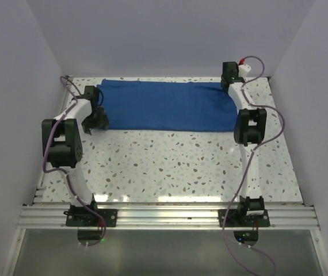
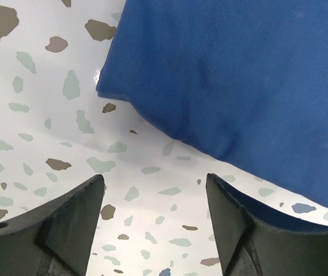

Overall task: Open and lay out the surgical kit
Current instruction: Open the surgical kit at the center of the board.

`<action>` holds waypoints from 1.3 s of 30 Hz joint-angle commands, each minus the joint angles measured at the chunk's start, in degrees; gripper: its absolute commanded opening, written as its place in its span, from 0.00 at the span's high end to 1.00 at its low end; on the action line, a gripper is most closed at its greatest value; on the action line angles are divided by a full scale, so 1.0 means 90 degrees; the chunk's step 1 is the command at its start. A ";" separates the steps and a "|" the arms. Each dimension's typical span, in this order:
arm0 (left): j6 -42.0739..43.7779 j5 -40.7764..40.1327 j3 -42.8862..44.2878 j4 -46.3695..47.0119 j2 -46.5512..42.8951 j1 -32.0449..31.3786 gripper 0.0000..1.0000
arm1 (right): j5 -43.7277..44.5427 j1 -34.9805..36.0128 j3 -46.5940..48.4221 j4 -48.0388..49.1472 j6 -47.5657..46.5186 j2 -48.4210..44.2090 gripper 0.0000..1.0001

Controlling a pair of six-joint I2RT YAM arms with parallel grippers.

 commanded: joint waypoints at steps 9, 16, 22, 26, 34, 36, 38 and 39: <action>-0.0394 -0.0435 0.0442 -0.0119 -0.1536 0.0012 0.00 | -0.1309 0.0392 -0.2666 0.0618 -0.0020 -0.3411 1.00; -0.0638 -0.0484 0.0354 -0.0324 -0.2618 0.0002 0.00 | -0.2899 0.1144 -0.6137 0.0415 0.0322 -0.6065 1.00; -0.0882 -0.0659 0.0451 -0.0431 -0.3537 0.0002 0.00 | -0.2836 0.2024 -0.8768 -0.1765 0.0303 -1.0326 1.00; -0.1106 -0.0747 0.0501 -0.0539 -0.3880 -0.0008 0.00 | -0.2172 0.2024 -0.9416 -0.3782 0.0293 -1.2604 1.00; -0.1527 -0.0728 0.0267 -0.0822 -0.4349 -0.0407 0.00 | -0.1293 0.2024 -0.9536 -0.5406 0.0840 -1.2975 0.02; -0.1585 -0.0747 0.0141 -0.0900 -0.4446 -0.0524 0.00 | -0.1224 0.2015 -0.9330 -0.5484 0.0830 -1.2556 0.02; -0.1576 -0.0748 0.0033 -0.0900 -0.4612 -0.0564 0.00 | -0.1039 0.2015 -0.9047 -0.5465 0.0801 -1.2408 0.02; -0.1498 -0.0699 -0.0084 -0.0891 -0.4690 -0.0574 0.00 | -0.1019 0.2015 -0.8968 -0.5378 0.0752 -1.2320 0.02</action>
